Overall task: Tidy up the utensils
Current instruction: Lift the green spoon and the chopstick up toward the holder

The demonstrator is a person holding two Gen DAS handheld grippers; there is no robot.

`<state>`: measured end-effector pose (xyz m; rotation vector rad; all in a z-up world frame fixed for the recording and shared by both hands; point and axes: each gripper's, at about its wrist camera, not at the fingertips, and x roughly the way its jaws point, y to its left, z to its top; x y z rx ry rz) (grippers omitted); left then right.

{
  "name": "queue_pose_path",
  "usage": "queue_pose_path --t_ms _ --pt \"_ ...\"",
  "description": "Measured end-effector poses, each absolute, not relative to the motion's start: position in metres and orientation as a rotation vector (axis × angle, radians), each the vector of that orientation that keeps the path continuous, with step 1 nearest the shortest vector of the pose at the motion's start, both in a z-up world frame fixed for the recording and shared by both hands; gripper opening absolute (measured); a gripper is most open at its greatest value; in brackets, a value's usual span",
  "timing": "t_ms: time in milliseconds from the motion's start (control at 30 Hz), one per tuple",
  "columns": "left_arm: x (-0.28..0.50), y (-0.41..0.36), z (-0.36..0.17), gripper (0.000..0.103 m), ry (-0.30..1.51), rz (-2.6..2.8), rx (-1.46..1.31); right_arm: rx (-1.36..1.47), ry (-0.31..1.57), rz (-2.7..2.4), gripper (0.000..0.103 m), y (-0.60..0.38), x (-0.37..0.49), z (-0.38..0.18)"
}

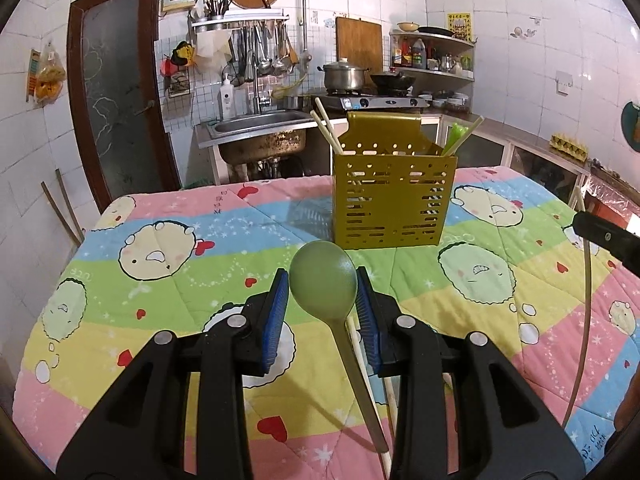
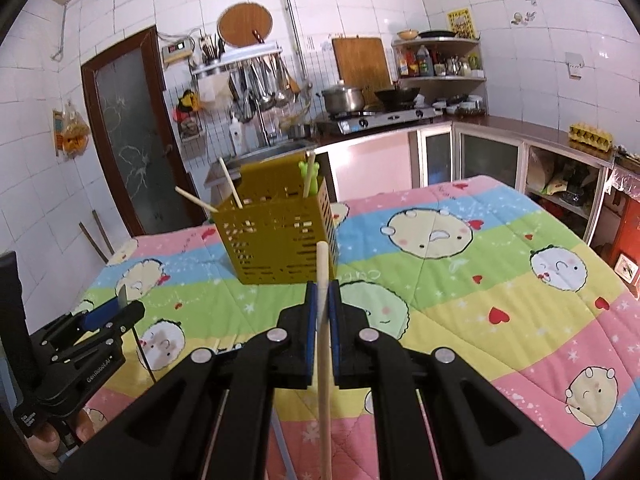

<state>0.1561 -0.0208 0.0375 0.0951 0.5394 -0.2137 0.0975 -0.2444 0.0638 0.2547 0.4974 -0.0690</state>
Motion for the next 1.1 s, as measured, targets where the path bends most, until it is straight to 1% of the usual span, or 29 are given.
queue_pose_path --t_ms 233,467,1100 --pt "0.146 -0.016 0.049 0.032 0.495 -0.212 0.085 0.232 0.423 -0.084 0.006 -0.242 0.082 0.077" --pt "0.145 -0.012 0.053 0.032 0.490 -0.214 0.077 0.226 0.368 -0.086 0.006 -0.241 0.074 0.087" --pt "0.148 -0.009 0.088 0.032 0.426 -0.197 0.103 0.241 0.300 -0.097 0.006 -0.246 0.087 0.097"
